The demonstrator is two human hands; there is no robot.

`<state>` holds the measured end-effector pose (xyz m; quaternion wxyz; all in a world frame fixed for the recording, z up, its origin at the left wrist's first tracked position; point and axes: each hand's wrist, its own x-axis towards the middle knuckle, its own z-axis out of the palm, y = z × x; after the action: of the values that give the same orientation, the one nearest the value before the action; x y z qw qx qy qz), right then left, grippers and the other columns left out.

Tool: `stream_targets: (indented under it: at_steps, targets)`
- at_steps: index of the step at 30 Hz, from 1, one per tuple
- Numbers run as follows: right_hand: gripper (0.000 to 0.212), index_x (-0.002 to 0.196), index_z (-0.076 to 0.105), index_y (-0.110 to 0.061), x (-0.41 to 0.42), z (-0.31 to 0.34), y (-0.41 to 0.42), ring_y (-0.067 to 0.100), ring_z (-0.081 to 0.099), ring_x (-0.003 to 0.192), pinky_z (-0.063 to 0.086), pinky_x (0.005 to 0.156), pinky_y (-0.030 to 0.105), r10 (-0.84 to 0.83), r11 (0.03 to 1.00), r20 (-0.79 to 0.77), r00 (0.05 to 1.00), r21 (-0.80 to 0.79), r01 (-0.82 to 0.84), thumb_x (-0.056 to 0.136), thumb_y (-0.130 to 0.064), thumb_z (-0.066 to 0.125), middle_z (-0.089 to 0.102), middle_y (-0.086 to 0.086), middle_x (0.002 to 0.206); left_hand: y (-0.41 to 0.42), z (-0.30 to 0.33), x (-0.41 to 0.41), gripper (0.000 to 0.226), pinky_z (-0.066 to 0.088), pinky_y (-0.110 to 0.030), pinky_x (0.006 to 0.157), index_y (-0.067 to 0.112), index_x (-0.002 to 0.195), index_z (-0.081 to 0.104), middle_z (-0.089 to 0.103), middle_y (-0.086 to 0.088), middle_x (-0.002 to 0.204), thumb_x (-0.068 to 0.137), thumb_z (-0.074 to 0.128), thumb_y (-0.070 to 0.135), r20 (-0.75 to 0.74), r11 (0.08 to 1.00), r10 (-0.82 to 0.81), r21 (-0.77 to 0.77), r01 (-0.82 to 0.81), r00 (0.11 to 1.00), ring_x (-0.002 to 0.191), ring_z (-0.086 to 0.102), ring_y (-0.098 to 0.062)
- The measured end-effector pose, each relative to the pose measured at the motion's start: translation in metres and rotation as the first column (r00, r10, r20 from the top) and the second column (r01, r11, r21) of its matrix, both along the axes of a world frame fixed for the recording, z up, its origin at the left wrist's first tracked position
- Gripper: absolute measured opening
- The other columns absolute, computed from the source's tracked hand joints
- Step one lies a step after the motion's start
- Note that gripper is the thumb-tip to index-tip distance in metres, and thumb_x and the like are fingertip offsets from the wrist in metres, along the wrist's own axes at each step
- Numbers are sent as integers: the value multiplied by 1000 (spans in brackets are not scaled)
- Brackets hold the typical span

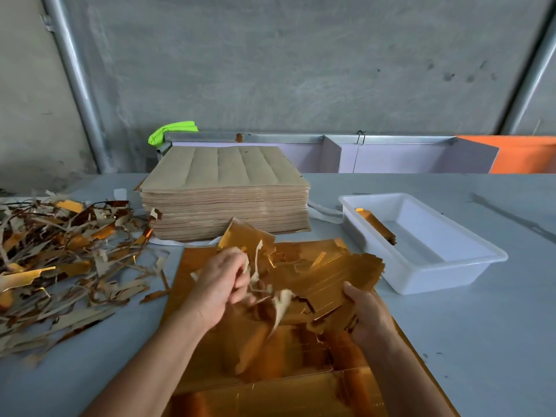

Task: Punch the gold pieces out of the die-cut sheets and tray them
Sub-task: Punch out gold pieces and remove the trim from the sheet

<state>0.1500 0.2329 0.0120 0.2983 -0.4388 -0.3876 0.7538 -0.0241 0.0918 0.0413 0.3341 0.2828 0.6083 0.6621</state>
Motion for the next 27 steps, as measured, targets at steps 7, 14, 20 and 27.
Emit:
stream_targets:
  at_steps: [7,14,20,27]
  targets:
    - [42,138,39,-11,22,7,29,34,55,107,45,85,51,-157,987,7,987,46,157,98,-17,50,56,11,121,-13,3,-5,34,25,-17,48,18,64,44,37,4,61,98,47,20,-652,776,-324,-598,-201,685,51,33,-7]
    - [14,110,50,-17,25,12,32,28,62,92,51,67,45,-92,974,-104,990,196,111,96,-18,53,64,5,102,7,3,25,27,41,-18,48,20,73,46,56,2,76,100,41,21,-603,738,-565,-674,19,563,52,49,-3]
    - [17,110,59,-19,35,30,39,34,63,101,51,84,55,-70,923,-120,990,368,110,93,-22,58,68,6,107,31,-1,49,39,36,-18,52,24,83,48,47,8,73,94,33,58,-686,796,-483,-603,-55,545,57,42,-4]
    - [44,126,54,-21,20,10,8,26,63,106,48,93,58,135,854,6,991,507,-119,84,-34,61,67,2,115,53,-7,57,74,43,-36,102,18,138,36,42,-4,143,82,52,64,-663,907,-258,-416,-59,702,125,46,-18]
